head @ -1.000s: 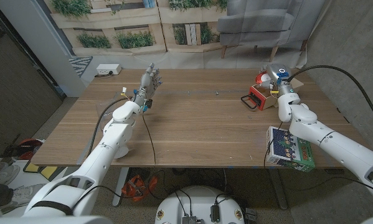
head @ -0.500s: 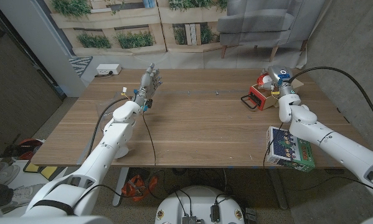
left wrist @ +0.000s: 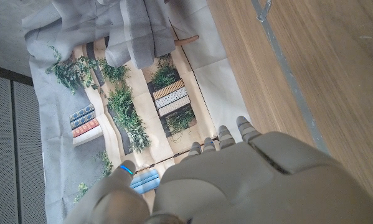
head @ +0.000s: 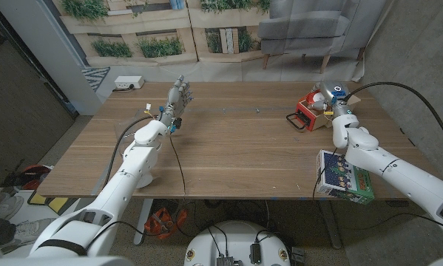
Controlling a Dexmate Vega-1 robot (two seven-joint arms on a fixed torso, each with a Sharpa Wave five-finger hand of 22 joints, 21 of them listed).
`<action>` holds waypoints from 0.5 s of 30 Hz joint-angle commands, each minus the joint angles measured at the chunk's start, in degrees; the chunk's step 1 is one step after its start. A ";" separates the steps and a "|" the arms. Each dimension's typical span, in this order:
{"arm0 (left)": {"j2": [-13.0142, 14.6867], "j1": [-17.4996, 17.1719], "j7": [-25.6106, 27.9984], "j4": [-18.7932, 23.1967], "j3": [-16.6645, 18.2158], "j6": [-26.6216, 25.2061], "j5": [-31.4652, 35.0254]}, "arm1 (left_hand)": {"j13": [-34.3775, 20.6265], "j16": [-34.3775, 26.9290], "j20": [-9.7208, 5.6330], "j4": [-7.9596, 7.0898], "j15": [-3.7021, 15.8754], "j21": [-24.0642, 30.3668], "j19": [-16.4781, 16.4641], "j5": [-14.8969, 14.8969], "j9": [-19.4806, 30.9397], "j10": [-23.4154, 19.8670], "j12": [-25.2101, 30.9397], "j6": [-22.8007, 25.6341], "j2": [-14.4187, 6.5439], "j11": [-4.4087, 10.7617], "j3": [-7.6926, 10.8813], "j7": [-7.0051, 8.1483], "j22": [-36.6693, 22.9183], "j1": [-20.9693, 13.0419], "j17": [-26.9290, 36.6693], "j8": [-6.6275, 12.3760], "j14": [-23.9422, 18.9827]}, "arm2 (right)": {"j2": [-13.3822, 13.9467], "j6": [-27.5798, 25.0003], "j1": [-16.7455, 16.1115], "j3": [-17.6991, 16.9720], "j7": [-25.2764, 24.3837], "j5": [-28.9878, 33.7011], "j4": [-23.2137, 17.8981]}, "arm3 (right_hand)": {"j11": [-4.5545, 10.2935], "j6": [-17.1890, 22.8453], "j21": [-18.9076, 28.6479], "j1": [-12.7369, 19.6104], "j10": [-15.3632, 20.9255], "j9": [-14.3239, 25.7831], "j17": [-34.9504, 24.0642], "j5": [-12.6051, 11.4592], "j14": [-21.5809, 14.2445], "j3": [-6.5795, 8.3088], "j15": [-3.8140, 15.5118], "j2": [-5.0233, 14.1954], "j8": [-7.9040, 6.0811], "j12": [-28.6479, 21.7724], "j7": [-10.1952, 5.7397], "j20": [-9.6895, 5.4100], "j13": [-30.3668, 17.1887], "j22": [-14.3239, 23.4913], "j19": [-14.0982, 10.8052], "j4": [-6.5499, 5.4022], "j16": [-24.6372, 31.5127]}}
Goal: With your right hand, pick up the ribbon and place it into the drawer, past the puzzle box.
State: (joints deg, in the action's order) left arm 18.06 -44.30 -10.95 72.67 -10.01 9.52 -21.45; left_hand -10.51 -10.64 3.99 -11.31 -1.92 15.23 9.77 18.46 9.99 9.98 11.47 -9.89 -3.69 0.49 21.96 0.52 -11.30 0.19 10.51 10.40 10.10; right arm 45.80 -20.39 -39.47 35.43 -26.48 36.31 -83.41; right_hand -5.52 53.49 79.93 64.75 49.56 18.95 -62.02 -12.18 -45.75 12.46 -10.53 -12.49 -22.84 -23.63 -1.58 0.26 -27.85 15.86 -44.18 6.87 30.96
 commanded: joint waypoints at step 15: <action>1.13 -1.97 1.00 3.24 0.03 -0.59 -0.63 | -0.21 -0.19 0.19 0.07 -0.15 -0.11 2.01 0.27 0.26 8.78 0.22 -5.97 -6.83 -0.07 0.03 0.21 -0.22 -0.17 0.11 0.23 9.74 | 1.51 -1.49 -2.29 -0.92 0.10 0.57 -3.53 | 2.78 -10.40 -12.39 0.00 -12.24 -5.19 24.63 -1.62 -1.63 -1.32 20.98 13.93 10.62 8.70 0.60 -10.24 9.65 -6.52 8.25 -5.96 -20.51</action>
State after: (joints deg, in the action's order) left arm 18.70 -45.59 -10.27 74.79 -10.00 9.09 -21.72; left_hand -10.51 -10.64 3.99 -11.31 -1.92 15.23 9.77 18.46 9.99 9.98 11.47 -9.89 -3.69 0.49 21.97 0.52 -11.30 0.19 10.51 10.40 10.10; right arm 46.96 -20.92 -41.00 34.81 -26.09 36.00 -85.59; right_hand -3.15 44.36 69.18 57.62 38.81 13.95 -38.61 -13.29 -45.26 11.00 0.37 -5.36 -12.89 -16.18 -0.33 -3.65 -18.69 9.20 -37.25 1.24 11.45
